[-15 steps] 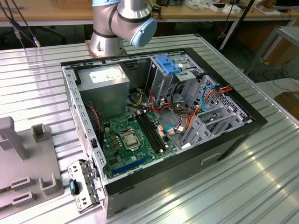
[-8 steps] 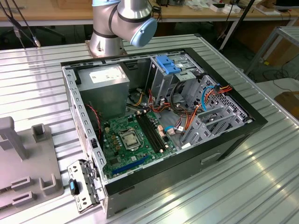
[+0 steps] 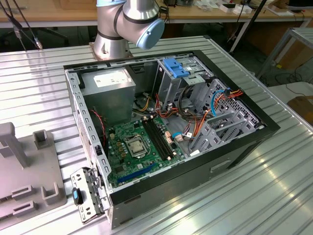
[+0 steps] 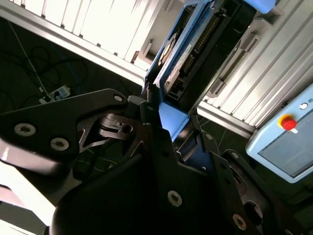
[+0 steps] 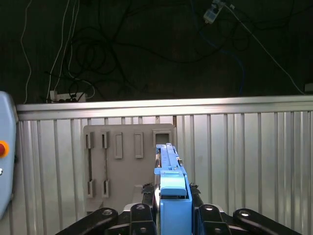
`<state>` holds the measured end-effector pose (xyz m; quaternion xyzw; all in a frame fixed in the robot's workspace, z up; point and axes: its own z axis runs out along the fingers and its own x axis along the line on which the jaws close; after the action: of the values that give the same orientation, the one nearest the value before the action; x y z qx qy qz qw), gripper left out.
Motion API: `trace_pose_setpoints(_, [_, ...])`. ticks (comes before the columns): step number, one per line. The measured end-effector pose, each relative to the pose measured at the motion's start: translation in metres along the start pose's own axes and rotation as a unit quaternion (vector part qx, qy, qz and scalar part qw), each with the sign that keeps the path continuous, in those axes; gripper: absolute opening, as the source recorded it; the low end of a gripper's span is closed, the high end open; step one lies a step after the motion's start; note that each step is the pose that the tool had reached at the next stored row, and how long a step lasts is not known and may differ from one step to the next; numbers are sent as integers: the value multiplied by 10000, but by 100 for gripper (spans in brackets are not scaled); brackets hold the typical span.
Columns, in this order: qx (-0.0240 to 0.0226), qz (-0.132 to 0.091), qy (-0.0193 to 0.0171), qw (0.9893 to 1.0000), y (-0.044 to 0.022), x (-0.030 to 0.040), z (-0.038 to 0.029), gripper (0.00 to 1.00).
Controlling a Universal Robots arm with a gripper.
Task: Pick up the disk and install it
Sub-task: 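Pick up the disk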
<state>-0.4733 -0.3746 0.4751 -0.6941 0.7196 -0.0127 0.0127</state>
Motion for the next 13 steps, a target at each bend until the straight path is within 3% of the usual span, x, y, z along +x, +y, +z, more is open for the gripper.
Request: trace_pose_setpoints(13, [0,0,0,10000,-5,0,-145,37])
